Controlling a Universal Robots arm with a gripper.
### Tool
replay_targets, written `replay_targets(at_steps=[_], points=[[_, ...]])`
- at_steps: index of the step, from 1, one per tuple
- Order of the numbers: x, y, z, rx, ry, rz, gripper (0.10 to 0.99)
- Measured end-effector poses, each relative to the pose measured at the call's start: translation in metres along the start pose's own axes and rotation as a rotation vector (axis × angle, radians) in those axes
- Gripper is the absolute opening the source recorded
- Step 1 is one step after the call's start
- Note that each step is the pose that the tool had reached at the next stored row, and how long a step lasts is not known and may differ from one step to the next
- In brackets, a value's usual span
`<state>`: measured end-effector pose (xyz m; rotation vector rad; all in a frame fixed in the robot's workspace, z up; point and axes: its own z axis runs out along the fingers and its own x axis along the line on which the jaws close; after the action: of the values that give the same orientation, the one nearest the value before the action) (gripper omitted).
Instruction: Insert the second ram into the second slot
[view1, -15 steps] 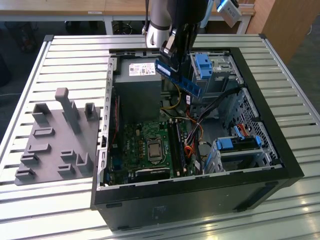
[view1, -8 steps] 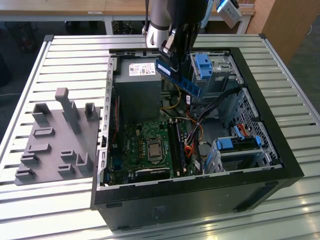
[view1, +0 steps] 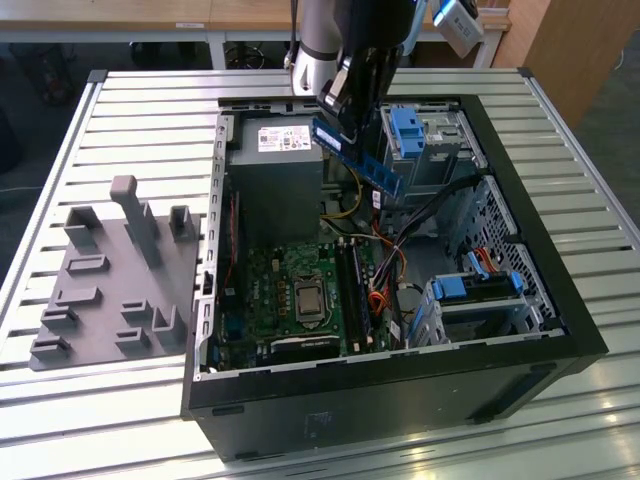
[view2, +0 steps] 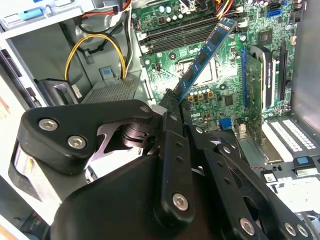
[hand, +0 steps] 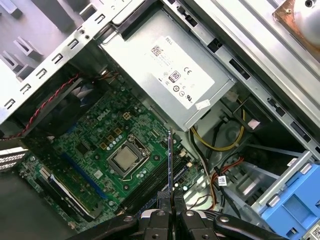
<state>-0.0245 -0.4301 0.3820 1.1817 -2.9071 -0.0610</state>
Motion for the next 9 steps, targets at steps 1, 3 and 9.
replay_targets(at_steps=[1,3,9], points=[[0.0,0.0,0.0,0.0,-0.0001,0.004,0.137],[0.0,0.0,0.0,0.0,-0.0003,0.01,0.137],[0.0,0.0,0.0,0.0,-0.0012,0.032,0.137]])
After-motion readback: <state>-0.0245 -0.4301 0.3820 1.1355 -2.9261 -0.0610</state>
